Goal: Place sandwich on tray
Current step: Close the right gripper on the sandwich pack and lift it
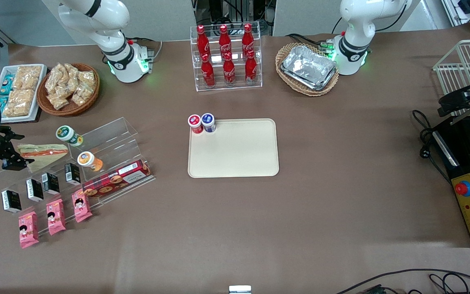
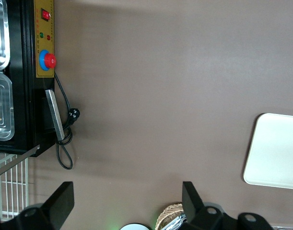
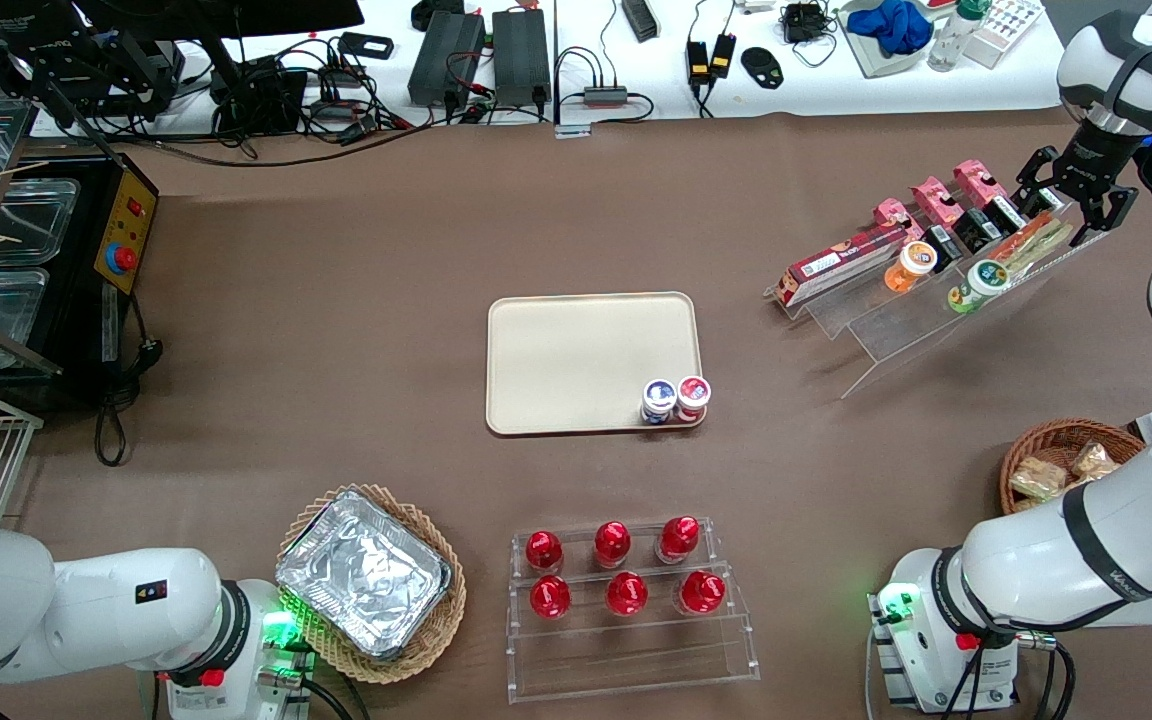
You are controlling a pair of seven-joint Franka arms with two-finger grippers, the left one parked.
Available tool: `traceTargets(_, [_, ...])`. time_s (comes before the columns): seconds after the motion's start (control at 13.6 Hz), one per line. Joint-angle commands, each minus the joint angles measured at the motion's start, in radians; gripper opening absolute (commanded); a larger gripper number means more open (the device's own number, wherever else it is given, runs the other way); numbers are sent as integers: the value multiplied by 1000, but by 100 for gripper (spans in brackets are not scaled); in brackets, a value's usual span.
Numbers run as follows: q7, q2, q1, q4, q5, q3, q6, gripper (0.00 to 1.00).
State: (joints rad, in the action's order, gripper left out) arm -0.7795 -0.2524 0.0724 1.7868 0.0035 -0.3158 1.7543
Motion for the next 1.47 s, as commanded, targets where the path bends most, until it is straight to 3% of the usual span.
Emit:
traceTargets(0.0, [6, -24, 4, 9, -19, 3, 34, 100])
traceTargets(0.29, [14, -44, 6, 6, -19, 4, 83, 97])
traceTargets(0.44, [66, -42, 3, 5, -17, 4, 85, 69])
traceTargets(0.74, [193, -41, 7, -6, -5, 3, 83, 27])
traceTargets(1.4, [341, -42, 63, -156, -5, 1, 73, 27])
